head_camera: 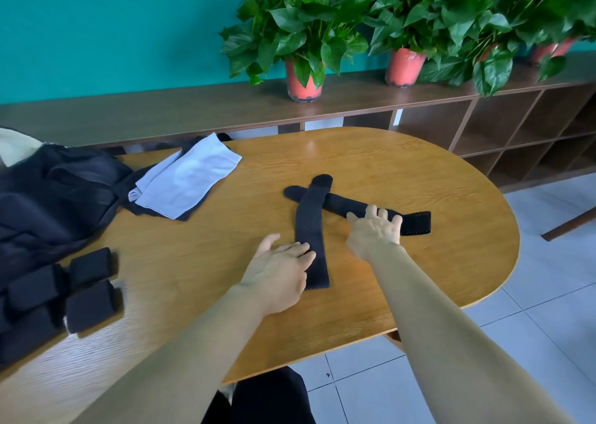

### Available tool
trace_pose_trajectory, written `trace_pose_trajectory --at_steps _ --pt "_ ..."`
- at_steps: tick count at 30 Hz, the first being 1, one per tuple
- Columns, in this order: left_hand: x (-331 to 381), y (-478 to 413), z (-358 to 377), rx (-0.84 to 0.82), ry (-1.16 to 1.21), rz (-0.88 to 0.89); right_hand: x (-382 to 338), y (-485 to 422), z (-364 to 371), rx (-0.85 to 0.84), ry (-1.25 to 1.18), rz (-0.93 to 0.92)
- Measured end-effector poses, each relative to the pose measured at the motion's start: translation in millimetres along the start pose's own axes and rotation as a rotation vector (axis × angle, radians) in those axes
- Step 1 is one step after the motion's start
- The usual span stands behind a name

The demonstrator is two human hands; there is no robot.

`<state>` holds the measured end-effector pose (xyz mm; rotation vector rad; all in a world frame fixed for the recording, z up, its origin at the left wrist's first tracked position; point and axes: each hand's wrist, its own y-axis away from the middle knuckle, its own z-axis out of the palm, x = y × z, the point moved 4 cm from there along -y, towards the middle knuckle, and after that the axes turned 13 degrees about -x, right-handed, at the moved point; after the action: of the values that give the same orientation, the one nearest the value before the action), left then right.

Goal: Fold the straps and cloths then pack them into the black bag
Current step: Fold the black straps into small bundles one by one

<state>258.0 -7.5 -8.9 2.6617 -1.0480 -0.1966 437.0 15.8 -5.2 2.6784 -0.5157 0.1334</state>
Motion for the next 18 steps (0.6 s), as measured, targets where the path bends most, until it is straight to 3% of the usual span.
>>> trace_pose_trajectory --at_steps 18 --pt "-53.1 114.3 32.8 -0.047 0.083 -0.128 -47.6 43.6 3.7 -0.011 -0.064 0.058"
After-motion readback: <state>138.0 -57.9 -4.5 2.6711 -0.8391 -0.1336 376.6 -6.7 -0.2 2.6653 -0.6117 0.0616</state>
